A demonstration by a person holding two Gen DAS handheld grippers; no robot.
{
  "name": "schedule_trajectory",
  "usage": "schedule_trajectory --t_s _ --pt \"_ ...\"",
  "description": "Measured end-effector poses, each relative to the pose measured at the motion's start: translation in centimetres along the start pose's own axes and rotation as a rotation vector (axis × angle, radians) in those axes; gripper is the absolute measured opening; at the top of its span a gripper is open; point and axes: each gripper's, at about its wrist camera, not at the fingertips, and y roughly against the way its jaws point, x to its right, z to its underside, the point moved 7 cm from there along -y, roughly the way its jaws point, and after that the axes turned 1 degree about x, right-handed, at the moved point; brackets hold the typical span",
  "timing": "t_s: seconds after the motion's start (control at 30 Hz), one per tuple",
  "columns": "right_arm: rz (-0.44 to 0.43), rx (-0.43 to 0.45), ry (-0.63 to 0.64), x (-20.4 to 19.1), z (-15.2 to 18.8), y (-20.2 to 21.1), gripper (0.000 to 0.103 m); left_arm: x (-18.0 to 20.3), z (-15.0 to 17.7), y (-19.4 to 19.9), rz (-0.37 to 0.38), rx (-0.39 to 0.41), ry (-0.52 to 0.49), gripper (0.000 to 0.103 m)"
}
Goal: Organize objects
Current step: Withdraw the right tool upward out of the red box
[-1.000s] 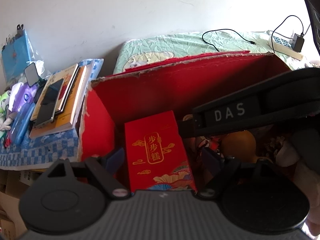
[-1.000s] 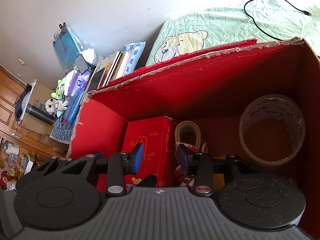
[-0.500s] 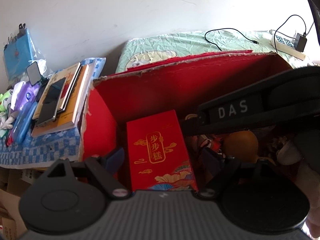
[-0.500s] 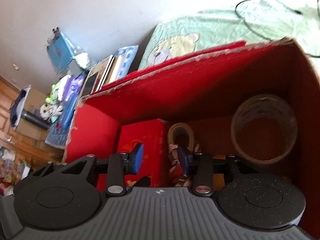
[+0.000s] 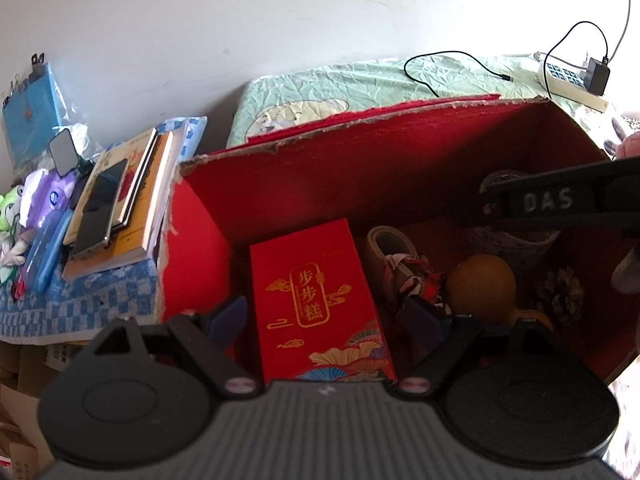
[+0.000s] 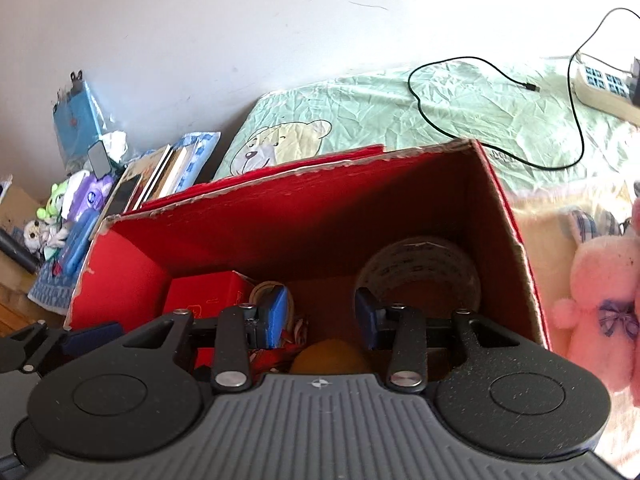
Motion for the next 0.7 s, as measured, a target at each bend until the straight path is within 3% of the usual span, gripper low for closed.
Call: schedule_trajectory --t_s 0.7 --pt "-0.006 -0.001 0.007 -0.18 0.37 -0.21 0.041 0.18 -0.30 -0.62 -0.007 -0.040 0.006 0.093"
